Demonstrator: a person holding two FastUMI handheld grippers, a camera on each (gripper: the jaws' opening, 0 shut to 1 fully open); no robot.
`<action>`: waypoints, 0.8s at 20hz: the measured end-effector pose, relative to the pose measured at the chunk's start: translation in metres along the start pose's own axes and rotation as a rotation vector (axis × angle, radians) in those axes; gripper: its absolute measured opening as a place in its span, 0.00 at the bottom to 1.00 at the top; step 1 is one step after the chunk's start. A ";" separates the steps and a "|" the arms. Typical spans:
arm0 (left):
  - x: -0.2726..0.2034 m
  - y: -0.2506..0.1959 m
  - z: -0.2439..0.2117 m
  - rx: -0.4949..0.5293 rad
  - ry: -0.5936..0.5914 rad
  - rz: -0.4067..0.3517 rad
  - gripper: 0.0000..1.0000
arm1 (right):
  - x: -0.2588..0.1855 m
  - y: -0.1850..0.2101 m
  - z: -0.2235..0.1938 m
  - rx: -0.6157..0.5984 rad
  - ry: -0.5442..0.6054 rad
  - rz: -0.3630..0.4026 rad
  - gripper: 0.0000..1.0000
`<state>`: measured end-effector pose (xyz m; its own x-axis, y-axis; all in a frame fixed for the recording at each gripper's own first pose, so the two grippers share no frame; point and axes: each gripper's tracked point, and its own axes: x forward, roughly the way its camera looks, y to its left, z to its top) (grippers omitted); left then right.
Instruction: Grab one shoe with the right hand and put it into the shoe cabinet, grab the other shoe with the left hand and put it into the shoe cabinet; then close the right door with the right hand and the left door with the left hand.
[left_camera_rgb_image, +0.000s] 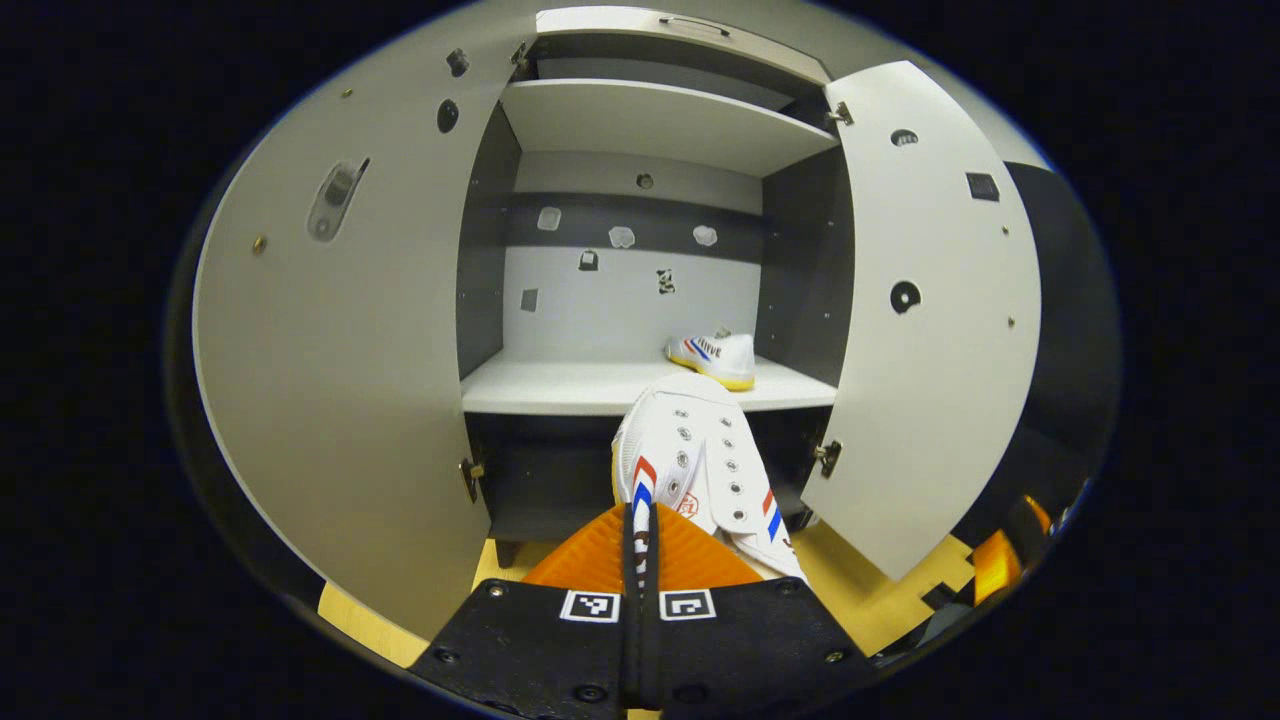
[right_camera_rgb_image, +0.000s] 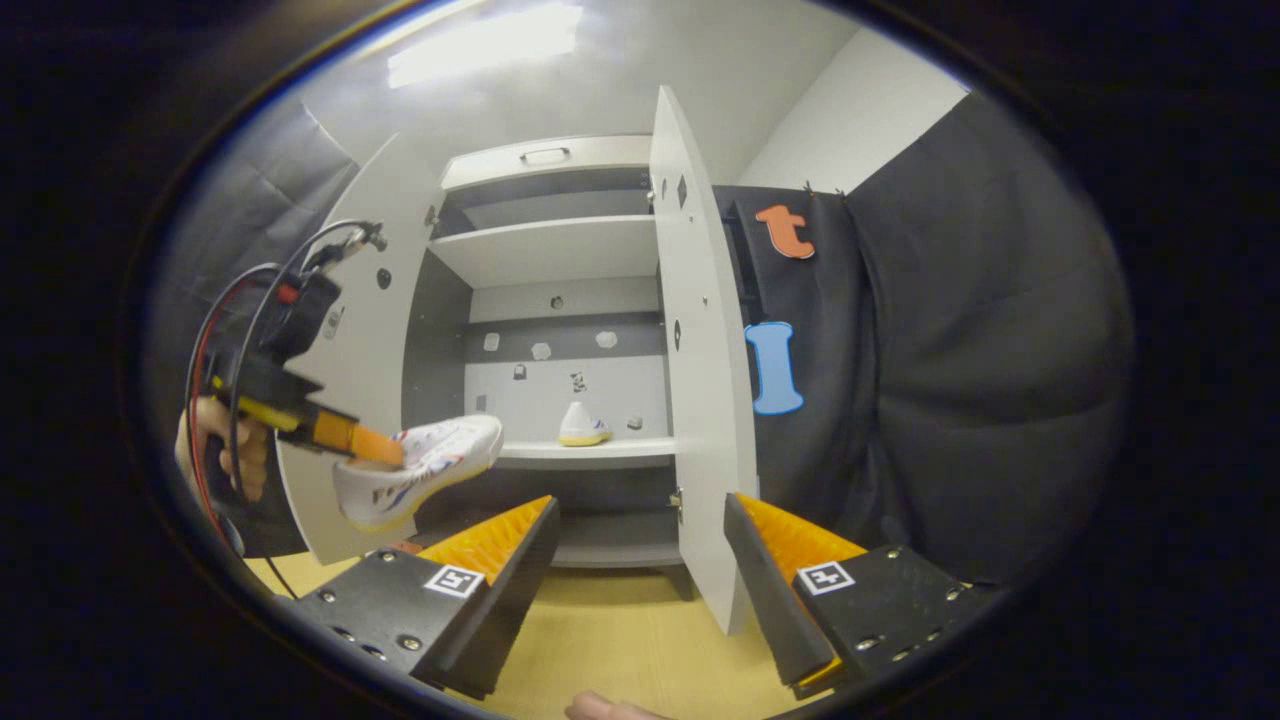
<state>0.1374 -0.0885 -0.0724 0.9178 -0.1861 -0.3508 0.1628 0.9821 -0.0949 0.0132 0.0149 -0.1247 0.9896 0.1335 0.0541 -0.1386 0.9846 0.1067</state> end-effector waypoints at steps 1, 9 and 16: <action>0.004 -0.002 0.015 0.005 -0.008 -0.002 0.01 | -0.001 0.000 0.001 0.018 0.000 0.012 0.98; 0.072 0.020 0.111 -0.016 0.000 0.106 0.00 | -0.005 -0.027 0.011 0.063 -0.015 -0.021 0.98; 0.190 0.063 0.140 -0.077 0.032 0.190 0.00 | -0.008 -0.011 0.012 0.081 -0.025 0.034 1.00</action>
<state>0.3723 -0.0580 -0.0147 0.9171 -0.0001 -0.3986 -0.0411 0.9946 -0.0950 0.0060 0.0015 -0.1140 0.9831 0.1626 0.0841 -0.1757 0.9671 0.1842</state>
